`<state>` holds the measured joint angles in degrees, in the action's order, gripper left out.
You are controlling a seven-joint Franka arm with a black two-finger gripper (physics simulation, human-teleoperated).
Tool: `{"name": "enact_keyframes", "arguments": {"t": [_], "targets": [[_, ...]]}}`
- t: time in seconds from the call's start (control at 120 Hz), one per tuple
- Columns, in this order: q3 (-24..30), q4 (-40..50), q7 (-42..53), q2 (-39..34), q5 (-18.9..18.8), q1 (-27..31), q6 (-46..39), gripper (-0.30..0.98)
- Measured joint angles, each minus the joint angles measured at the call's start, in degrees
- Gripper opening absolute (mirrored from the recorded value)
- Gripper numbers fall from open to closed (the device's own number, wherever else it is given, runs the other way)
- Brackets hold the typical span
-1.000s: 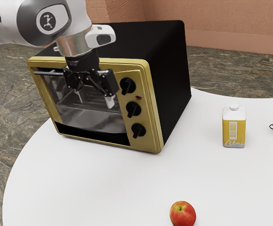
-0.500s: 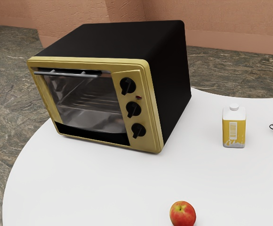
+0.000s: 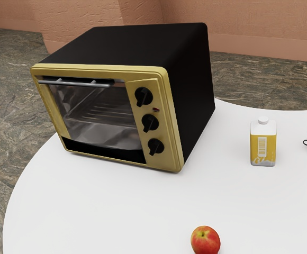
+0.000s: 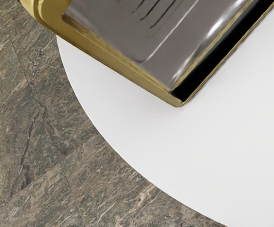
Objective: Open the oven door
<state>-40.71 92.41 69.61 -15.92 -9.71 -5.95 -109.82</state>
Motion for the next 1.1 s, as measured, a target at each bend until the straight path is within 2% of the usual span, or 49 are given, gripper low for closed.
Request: {"name": "enact_keyframes", "arguments": {"t": [0.183,0.458,0.533,0.733,1.1], "targets": [[1.4,-3.3,6.5,5.1,3.8,-4.5,1.4,0.69],[2.7,-5.2,13.8,9.6,8.3,-7.0,2.9,0.69],[3.2,-5.3,15.2,9.0,8.7,-7.2,3.3,0.69],[9.3,-1.2,18.4,4.2,8.0,-7.0,4.0,0.69],[11.2,-4.0,21.4,10.4,7.0,-7.1,4.1,0.69]]}}
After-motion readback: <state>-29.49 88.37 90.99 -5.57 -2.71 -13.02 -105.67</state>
